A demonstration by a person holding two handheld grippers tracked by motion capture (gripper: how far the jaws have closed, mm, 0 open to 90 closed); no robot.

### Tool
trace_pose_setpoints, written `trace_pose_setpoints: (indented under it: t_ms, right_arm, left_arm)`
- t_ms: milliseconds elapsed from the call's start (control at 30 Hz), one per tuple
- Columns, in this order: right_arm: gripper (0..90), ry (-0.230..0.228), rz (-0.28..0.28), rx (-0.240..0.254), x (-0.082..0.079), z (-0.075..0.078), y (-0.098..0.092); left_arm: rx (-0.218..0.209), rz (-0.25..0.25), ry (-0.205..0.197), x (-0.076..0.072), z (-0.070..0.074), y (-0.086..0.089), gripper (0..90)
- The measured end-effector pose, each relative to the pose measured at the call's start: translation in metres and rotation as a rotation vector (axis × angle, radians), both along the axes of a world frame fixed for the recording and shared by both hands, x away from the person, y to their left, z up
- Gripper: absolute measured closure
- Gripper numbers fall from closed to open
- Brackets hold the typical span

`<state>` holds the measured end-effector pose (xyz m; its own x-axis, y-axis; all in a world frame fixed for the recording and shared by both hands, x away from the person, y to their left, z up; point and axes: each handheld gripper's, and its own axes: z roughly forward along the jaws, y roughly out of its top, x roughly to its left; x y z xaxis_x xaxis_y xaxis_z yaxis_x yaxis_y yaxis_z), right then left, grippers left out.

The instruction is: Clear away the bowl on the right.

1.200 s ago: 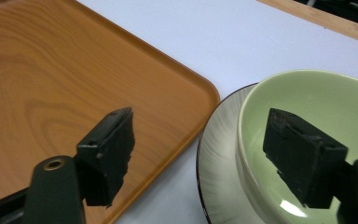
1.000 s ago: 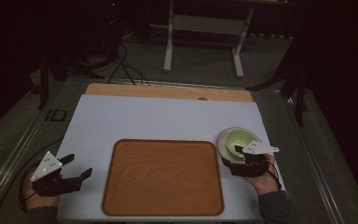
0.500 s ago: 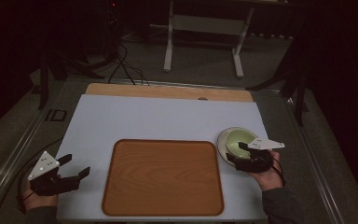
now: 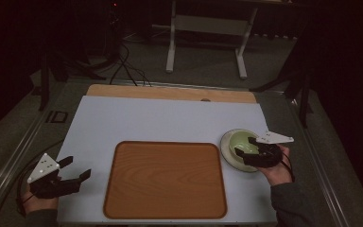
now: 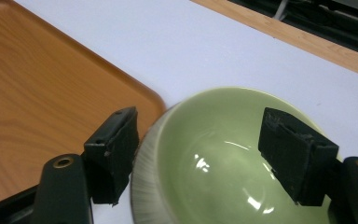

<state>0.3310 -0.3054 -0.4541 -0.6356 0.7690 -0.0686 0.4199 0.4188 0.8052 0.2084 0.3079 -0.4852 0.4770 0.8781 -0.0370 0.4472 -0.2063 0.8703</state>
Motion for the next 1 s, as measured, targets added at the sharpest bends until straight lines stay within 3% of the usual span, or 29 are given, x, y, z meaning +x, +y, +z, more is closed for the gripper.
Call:
trace_pose_setpoints:
  t_ms: [567, 700, 1000]
  right_arm:
    - [26.6, 0.007, -0.047, -0.040, 0.023, 0.004, -0.021]
    - [27.0, -0.001, -0.057, -0.030, 0.026, 0.005, -0.026]
    - [27.7, 0.061, -0.095, -0.053, 0.040, -0.008, -0.037]
  left_arm:
    - [-0.007, 0.024, -0.004, -0.001, 0.000, 0.004, 19.1]
    - [-0.011, 0.022, -0.001, 0.000, -0.001, 0.004, 19.2]
    - [-0.013, 0.022, -0.003, -0.001, -0.001, 0.005, 19.3]
